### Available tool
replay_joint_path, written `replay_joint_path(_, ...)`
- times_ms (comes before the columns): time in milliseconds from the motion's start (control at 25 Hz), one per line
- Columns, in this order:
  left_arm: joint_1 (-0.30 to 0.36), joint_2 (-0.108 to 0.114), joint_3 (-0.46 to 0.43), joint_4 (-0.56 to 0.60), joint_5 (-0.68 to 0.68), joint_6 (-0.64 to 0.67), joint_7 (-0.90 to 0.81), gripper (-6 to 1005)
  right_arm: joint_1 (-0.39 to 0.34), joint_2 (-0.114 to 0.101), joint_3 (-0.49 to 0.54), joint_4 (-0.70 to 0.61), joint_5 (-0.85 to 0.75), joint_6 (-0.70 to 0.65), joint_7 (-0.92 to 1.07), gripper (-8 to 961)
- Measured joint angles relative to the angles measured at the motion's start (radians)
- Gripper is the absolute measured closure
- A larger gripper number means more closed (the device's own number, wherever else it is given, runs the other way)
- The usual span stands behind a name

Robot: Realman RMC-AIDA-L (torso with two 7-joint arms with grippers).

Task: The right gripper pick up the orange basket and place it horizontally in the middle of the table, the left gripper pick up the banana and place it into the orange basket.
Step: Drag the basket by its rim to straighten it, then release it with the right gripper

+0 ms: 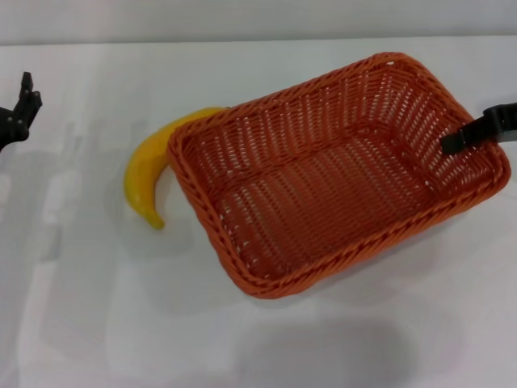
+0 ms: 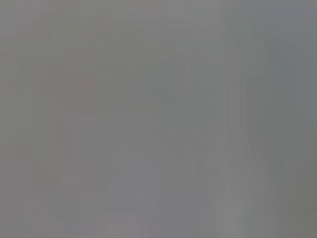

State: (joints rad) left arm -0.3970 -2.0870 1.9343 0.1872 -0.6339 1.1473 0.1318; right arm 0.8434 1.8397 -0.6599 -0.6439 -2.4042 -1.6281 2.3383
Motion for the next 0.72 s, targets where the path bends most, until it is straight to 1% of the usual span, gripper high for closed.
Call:
replay_joint_path(120,0.000,0.001,0.000,0.000,-0.004,0.000,0.000,137,-0.018,-0.001,0.009,-0.001,0.013,0.020,0.003,774)
replay_joint_path(520,-0.005,0.002,0.000,-0.001,-0.007,0.000,0.000,138,-0.062,0.004,0.071,-0.013,0.014,0.091,0.006,764)
replay_joint_path(720,-0.005,0.002,-0.005,0.000,-0.007,0.000,0.000,138,-0.080,0.014,0.077,-0.020,0.023,0.102,0.006,759)
